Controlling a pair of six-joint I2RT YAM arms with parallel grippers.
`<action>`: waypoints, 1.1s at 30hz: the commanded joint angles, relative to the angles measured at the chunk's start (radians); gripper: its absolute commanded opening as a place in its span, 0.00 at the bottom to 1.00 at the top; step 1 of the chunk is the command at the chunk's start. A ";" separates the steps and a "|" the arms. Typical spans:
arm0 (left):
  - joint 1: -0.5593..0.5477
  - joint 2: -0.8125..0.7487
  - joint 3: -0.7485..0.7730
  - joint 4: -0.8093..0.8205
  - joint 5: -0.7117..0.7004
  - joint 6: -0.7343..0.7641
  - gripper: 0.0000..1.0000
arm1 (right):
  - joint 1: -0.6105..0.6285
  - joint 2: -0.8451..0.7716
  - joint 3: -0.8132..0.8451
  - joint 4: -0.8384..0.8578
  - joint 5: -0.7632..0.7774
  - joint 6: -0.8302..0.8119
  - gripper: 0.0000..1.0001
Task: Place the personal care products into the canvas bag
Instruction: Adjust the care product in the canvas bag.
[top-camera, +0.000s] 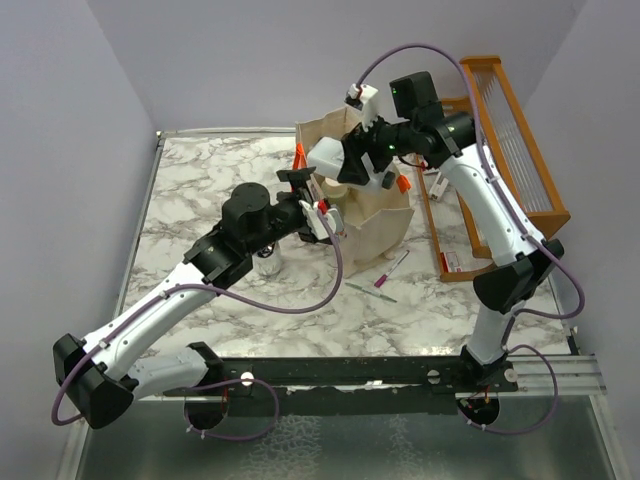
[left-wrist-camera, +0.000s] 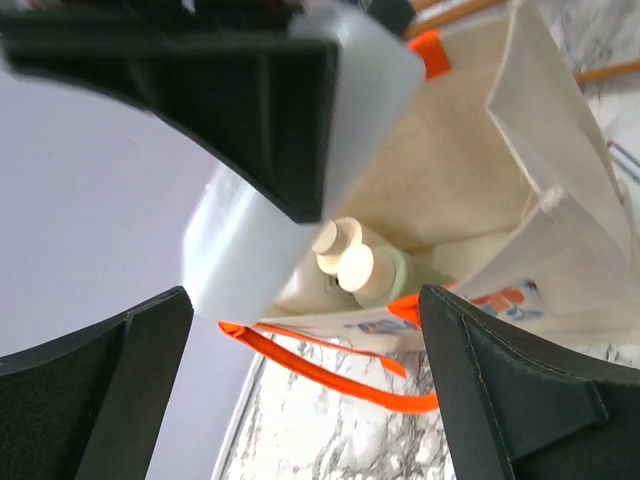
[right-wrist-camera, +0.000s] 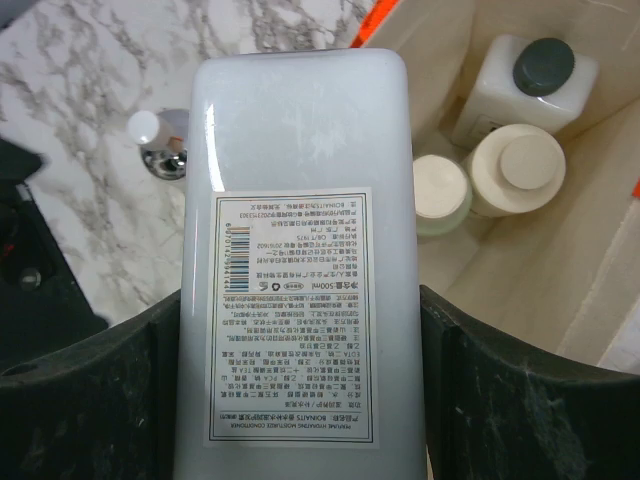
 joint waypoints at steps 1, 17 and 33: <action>0.004 -0.049 -0.061 0.042 -0.043 0.141 0.99 | -0.002 -0.111 0.003 0.044 -0.185 0.040 0.01; 0.004 -0.145 -0.084 0.008 -0.004 0.317 0.99 | -0.003 -0.131 -0.068 -0.042 -0.345 0.018 0.01; 0.004 -0.039 -0.107 0.071 0.076 0.444 0.97 | -0.002 -0.120 -0.092 -0.077 -0.470 -0.019 0.01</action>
